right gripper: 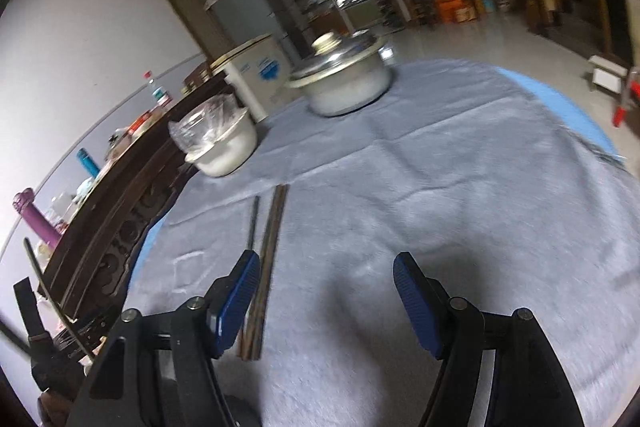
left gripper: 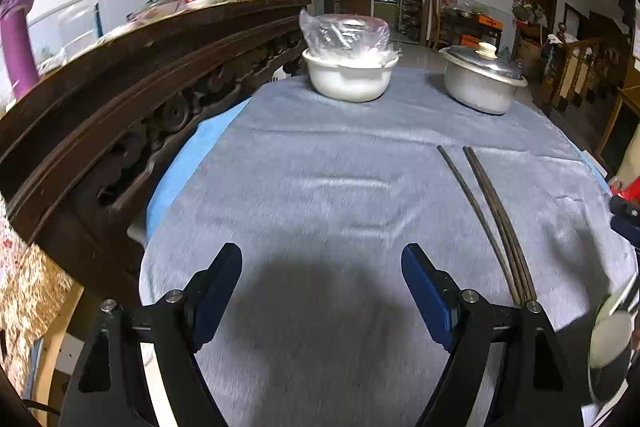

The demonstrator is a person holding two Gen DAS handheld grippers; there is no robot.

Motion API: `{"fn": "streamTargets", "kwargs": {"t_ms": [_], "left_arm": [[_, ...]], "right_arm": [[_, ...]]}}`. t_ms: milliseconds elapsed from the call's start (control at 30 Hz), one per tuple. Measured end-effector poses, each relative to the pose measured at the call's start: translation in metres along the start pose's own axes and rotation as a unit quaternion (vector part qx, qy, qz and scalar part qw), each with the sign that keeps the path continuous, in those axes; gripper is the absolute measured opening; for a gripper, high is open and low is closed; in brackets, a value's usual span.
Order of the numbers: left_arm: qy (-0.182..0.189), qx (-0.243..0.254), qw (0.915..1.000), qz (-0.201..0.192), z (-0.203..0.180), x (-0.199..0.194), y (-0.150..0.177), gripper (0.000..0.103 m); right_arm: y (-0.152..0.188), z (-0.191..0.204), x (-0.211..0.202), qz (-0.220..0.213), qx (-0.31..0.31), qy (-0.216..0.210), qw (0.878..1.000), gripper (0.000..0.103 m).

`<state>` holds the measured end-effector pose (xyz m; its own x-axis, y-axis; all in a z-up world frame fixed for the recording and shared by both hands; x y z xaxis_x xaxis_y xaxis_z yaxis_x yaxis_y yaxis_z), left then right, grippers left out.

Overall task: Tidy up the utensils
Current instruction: 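Move the open right tool down over the dark chopsticks on the cloth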

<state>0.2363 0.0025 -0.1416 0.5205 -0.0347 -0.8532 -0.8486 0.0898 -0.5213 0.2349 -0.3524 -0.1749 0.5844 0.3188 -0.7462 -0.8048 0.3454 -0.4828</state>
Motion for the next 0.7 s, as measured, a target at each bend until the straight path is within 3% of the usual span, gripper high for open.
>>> {"fn": "streamTargets", "kwargs": {"t_ms": [333, 700], "left_arm": [[0.010, 0.022, 0.9995, 0.019, -0.023, 0.025, -0.019, 0.082], [0.019, 0.019, 0.9991, 0.034, -0.028, 0.048, -0.037, 0.082]], "right_arm": [[-0.054, 0.018, 0.069, 0.082, -0.049, -0.023, 0.995, 0.048], [-0.077, 0.051, 0.138, 0.144, -0.110, 0.004, 0.984, 0.046]]}}
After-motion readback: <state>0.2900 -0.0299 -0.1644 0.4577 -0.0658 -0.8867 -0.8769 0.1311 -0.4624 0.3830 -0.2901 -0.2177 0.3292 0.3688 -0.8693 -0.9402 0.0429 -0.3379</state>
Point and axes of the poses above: each gripper's, at about its wrist camera, not at the fingertips, and x roughly the way its jaws point, z to its left, y to its underside, the point moved 4 cm from there along x, roughly the way its jaws point, and after that the axes turned 15 degrees about z, right-handed, at the moved point
